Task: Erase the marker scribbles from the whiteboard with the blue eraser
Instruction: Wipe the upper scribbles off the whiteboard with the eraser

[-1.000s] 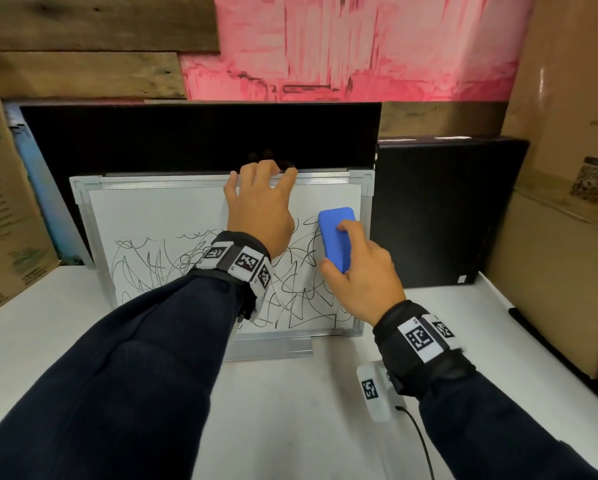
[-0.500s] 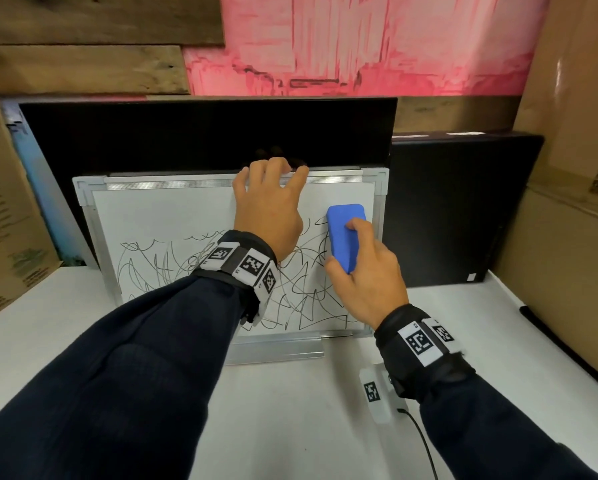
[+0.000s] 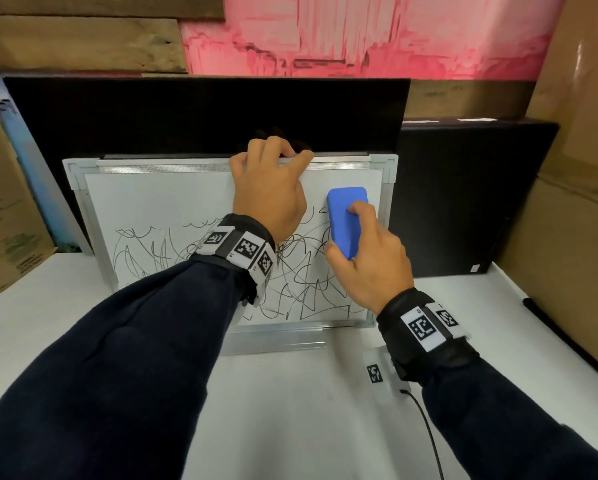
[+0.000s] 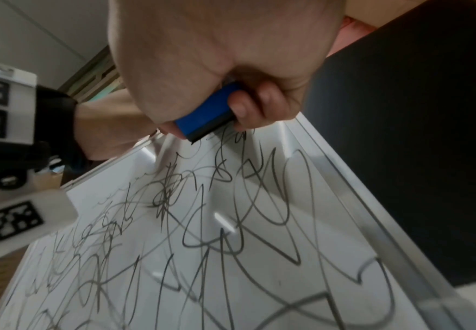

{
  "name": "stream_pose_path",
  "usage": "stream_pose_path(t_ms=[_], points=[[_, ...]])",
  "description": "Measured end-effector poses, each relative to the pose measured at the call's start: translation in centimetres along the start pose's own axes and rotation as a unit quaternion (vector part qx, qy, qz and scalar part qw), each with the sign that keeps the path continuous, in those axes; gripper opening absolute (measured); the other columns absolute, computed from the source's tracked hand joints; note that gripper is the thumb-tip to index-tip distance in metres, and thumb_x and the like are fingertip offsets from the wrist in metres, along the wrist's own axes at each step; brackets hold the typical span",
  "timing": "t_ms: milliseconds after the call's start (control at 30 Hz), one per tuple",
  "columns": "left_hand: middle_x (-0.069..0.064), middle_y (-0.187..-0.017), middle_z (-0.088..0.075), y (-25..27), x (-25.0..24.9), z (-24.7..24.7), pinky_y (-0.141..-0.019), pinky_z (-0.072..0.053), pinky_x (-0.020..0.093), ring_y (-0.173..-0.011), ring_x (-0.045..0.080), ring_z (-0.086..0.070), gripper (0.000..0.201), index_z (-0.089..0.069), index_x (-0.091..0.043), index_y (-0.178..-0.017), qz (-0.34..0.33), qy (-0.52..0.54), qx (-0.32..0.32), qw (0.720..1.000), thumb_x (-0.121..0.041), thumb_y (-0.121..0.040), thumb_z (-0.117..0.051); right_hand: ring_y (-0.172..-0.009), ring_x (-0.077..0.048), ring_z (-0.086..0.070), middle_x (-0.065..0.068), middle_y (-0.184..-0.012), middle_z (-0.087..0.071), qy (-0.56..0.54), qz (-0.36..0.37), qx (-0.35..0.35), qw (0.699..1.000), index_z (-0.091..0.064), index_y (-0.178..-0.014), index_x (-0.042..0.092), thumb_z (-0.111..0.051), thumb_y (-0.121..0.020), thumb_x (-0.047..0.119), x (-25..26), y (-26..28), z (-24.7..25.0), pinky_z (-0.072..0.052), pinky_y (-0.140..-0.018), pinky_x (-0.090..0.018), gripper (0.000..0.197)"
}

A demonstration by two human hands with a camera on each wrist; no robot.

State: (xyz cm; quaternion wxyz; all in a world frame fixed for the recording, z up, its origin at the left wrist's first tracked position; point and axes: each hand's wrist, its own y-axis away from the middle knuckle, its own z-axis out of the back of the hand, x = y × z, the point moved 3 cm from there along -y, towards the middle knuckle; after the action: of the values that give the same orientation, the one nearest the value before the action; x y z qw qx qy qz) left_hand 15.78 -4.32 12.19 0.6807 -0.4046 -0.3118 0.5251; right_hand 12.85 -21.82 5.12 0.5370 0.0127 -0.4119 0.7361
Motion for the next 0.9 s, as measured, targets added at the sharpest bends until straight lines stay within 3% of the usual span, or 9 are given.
stream_pose_path(t_ms=[133, 267, 367, 533, 633, 800, 900], points=[[0.005, -0.116, -0.057, -0.1, -0.1, 0.4, -0.09, -0.028, 0.042, -0.109, 0.031, -0.05, 0.057, -0.067, -0.025, -0.121, 0.002, 0.002, 0.035, 0.999, -0.002, -0.072, -0.049, -0.063, -0.027, -0.055, 0.001, -0.074, -0.053, 0.032, -0.028, 0.053, 0.998, -0.032, -0.127, 0.031, -0.055, -0.086, 0.048, -0.2, 1.8, -0.4, -0.056, -0.062, -0.043, 0.05], [0.006, -0.123, -0.052, 0.2, -0.5, 1.3, -0.095, -0.026, 0.042, -0.115, 0.032, -0.044, 0.066, -0.061, -0.023, -0.13, 0.018, -0.008, 0.09, 0.996, 0.0, -0.069, -0.048, -0.063, -0.029, -0.057, -0.002, -0.077, -0.057, 0.023, -0.027, 0.021, 0.999, -0.029, -0.131, 0.032, -0.05, -0.086, 0.054, -0.5, 2.2, 0.7, -0.057, -0.063, -0.045, 0.055], [0.006, -0.128, -0.049, 0.2, -1.2, 1.7, -0.1, -0.028, 0.045, -0.119, 0.031, -0.041, 0.068, -0.058, -0.023, -0.134, 0.034, -0.007, 0.118, 0.992, 0.001, -0.071, -0.053, -0.062, -0.026, -0.059, -0.003, -0.079, -0.059, 0.009, -0.026, -0.014, 1.0, -0.02, -0.144, 0.033, -0.047, -0.087, 0.059, -1.0, 1.6, 1.5, -0.057, -0.061, -0.043, 0.068], [0.004, -0.134, -0.044, 0.0, -1.1, 2.0, -0.104, -0.029, 0.044, -0.123, 0.029, -0.036, 0.07, -0.051, -0.025, -0.14, 0.025, -0.021, 0.152, 0.988, -0.002, -0.074, -0.058, -0.062, -0.025, -0.059, -0.009, -0.082, -0.06, 0.024, -0.012, 0.049, 0.998, -0.001, -0.152, 0.035, -0.046, -0.092, 0.051, -1.6, 1.2, 0.1, -0.058, -0.058, -0.041, 0.077], [0.004, -0.136, -0.042, -0.1, -1.0, 1.8, -0.106, -0.029, 0.044, -0.124, 0.029, -0.035, 0.071, -0.049, -0.025, -0.142, 0.024, -0.026, 0.16, 0.986, -0.004, -0.076, -0.059, -0.069, -0.028, -0.059, -0.013, -0.089, -0.059, 0.051, -0.021, 0.088, 0.995, -0.003, -0.151, 0.038, -0.043, -0.094, 0.051, -2.3, 1.9, -0.9, -0.058, -0.067, -0.044, 0.071], [0.005, -0.136, -0.043, 0.0, -1.1, 1.6, -0.106, -0.03, 0.044, -0.123, 0.029, -0.036, 0.07, -0.05, -0.024, -0.141, 0.03, -0.021, 0.146, 0.989, -0.003, -0.075, -0.059, -0.072, -0.026, -0.054, -0.009, -0.096, -0.049, 0.023, -0.016, 0.015, 0.999, -0.014, -0.15, 0.033, -0.045, -0.095, 0.05, -2.4, 1.8, 0.0, -0.053, -0.066, -0.038, 0.065], [0.006, -0.136, -0.044, 0.2, -1.1, 1.6, -0.105, -0.029, 0.044, -0.124, 0.03, -0.036, 0.071, -0.051, -0.024, -0.141, 0.033, -0.017, 0.14, 0.989, -0.001, -0.075, -0.059, -0.071, -0.027, -0.056, -0.009, -0.091, -0.052, 0.024, -0.003, 0.028, 0.999, -0.015, -0.148, 0.032, -0.046, -0.095, 0.051, -2.3, 0.7, -0.2, -0.054, -0.065, -0.04, 0.064]])
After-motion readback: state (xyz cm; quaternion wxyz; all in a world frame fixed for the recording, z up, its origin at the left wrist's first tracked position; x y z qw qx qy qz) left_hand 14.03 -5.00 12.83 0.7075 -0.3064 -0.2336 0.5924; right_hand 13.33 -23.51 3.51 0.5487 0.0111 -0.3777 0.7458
